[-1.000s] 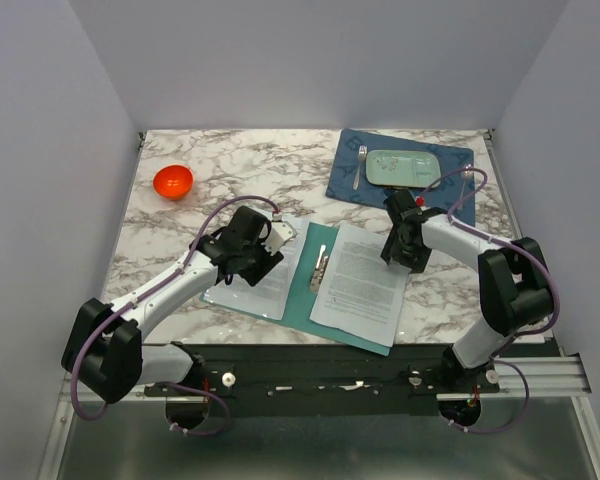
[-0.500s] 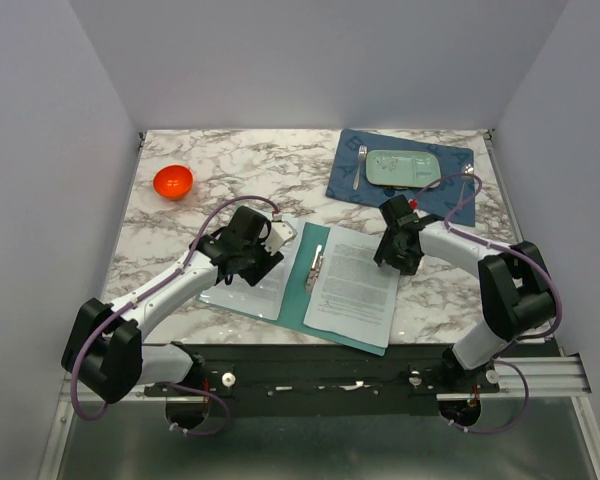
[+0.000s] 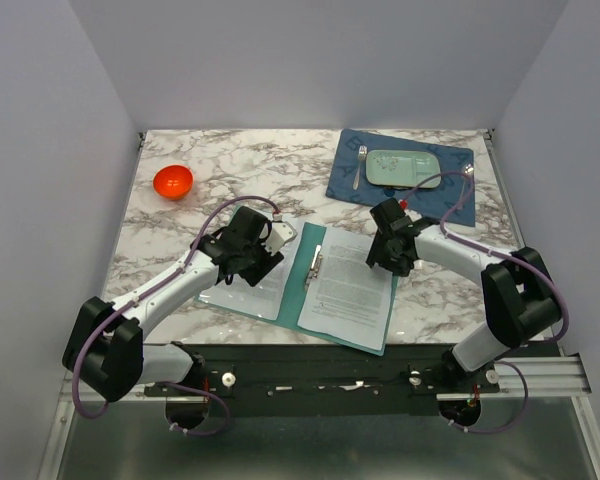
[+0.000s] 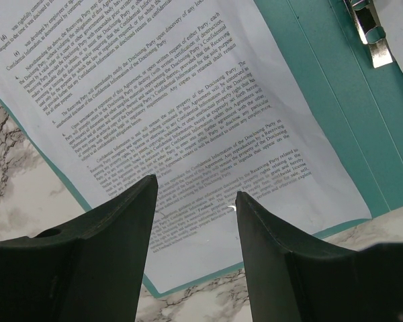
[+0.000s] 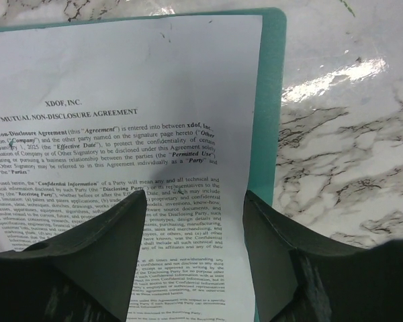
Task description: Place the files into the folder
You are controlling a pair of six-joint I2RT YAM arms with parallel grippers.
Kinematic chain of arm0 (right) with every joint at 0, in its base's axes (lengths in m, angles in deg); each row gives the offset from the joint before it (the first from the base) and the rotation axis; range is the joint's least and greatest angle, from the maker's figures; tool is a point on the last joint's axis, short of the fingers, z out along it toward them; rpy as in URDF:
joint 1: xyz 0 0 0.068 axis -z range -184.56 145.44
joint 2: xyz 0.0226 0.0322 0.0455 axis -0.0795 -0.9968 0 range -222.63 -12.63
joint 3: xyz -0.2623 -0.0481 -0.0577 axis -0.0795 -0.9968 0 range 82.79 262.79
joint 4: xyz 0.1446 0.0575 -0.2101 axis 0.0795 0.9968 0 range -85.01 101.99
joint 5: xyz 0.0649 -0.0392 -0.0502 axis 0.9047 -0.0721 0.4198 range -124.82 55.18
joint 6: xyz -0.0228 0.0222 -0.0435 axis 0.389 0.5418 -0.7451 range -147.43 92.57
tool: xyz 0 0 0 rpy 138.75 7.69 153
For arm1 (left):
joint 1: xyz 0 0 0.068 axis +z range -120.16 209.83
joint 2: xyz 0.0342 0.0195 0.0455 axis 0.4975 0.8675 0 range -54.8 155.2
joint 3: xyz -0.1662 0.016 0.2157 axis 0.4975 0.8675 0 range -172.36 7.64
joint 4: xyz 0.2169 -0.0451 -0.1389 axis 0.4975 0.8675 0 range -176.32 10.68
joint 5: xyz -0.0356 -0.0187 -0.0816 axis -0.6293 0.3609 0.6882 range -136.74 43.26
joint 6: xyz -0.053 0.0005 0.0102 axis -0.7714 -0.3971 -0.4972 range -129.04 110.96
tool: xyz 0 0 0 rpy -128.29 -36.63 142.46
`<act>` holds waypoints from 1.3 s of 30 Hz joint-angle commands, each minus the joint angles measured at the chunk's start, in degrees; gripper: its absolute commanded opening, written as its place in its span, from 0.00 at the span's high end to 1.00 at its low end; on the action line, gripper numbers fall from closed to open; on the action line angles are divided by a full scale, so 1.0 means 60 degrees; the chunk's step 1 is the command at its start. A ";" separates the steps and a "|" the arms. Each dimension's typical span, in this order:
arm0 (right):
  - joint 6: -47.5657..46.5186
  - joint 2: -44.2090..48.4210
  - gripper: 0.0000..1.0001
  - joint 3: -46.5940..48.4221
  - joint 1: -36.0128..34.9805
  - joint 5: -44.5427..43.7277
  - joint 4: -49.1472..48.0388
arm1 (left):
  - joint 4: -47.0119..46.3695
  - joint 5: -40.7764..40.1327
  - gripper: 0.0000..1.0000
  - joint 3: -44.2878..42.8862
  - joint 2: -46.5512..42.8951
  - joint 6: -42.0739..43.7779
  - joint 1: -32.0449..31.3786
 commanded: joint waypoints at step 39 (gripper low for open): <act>-0.0368 0.0662 0.25 0.0734 -0.0272 0.0728 0.1349 | 0.0084 -0.0448 0.36 0.0311 -0.0523 0.0302 -0.0064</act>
